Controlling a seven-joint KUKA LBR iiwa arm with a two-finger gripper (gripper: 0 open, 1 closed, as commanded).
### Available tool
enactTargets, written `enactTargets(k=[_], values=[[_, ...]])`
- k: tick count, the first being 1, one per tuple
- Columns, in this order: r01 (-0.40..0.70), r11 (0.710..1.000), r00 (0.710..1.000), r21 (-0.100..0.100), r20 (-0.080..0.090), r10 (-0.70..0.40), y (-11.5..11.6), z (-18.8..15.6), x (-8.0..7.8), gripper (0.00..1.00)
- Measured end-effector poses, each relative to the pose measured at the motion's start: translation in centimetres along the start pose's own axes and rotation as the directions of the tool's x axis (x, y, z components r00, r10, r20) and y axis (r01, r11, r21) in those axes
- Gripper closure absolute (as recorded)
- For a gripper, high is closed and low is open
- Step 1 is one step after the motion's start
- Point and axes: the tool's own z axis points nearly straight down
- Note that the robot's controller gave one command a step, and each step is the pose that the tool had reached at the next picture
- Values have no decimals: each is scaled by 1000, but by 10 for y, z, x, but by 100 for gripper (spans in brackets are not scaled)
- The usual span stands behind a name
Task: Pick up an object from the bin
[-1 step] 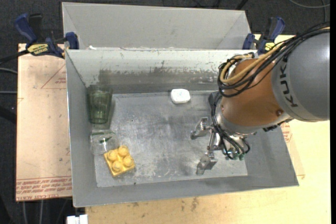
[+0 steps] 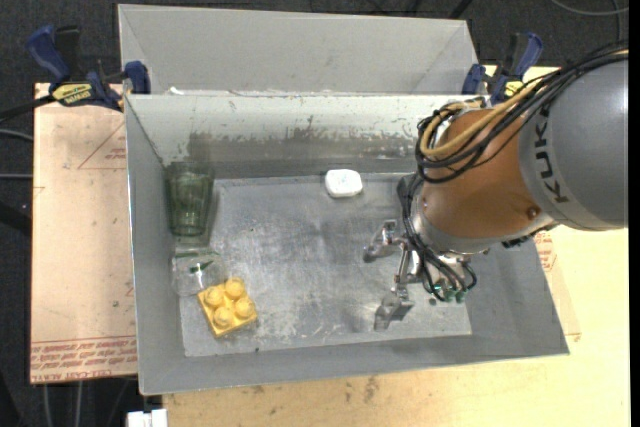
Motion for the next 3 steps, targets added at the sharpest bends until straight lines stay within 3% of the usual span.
enactTargets(k=[1, 2, 3], values=[[58, 998, 998, 2, -8, -58, 12, -16, -7, 0], [131, 991, 991, 0, 3, -131, 60, -59, -60, 0], [143, 990, 990, 0, 5, -143, 76, -40, -67, 0]])
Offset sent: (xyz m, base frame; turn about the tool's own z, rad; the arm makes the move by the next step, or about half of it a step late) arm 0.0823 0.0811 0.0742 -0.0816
